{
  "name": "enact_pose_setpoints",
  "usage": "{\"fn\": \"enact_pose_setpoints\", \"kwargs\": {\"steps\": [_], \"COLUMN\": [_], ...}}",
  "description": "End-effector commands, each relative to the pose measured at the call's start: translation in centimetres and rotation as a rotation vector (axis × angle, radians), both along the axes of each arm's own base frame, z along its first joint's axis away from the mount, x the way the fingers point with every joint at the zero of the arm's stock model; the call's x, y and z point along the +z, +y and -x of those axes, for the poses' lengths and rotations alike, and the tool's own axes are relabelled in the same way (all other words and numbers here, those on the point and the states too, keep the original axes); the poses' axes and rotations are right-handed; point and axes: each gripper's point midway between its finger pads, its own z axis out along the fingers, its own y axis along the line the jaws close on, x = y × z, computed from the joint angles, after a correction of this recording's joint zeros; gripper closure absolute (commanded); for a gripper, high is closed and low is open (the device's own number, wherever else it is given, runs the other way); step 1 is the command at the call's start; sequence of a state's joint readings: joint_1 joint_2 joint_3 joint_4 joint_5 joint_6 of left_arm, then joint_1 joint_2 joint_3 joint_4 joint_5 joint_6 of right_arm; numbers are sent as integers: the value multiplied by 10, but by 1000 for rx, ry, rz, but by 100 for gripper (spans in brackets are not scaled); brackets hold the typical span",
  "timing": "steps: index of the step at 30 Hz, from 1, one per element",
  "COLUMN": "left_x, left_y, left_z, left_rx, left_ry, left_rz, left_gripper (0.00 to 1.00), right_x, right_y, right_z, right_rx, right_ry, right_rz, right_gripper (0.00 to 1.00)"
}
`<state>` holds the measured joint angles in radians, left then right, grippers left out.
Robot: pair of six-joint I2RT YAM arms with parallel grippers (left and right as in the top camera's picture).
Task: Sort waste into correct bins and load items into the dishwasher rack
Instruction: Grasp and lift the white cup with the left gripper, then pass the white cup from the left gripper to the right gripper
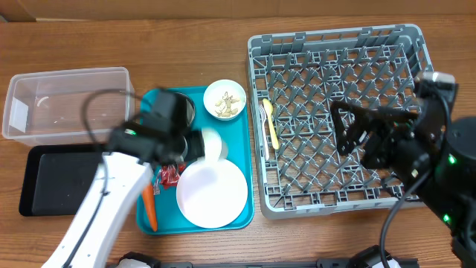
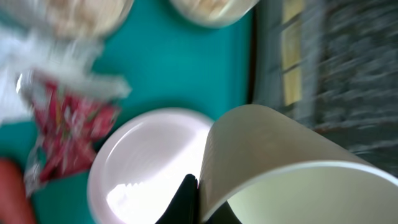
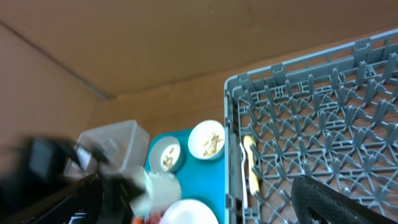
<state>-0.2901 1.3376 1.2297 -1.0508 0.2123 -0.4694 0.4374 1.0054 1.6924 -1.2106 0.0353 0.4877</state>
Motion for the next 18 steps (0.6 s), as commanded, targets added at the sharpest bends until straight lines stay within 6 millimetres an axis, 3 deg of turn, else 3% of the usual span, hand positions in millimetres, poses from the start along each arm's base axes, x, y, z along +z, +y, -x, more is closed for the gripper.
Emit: {"fn": "enact_pose_setpoints", "kwargs": {"steps": [1,4,7,13,18], "left_x": [98,146,175,214,237], "left_y": [-22,-25,-30,-43,-51], "left_z": [-13,-16,-10,15,33], "left_rx": [-177,-252,-338,-532,-678], "left_ry": [-226,-326,-377,-436,-481], "left_rz": [281,477,644,864,969], "left_gripper": [96,96,96,96,96], "right_x": [-3,-3,-4,-6,1], "right_y": [17,44,60,90,118], "right_z": [8,22,26,21,14], "right_rx": [161,385,504,658,822], "right_ry": [-10,-47,-57,-45,-99], "right_rz": [61,90,91,37,-18], "right_gripper": [0,0,0,0,9]}}
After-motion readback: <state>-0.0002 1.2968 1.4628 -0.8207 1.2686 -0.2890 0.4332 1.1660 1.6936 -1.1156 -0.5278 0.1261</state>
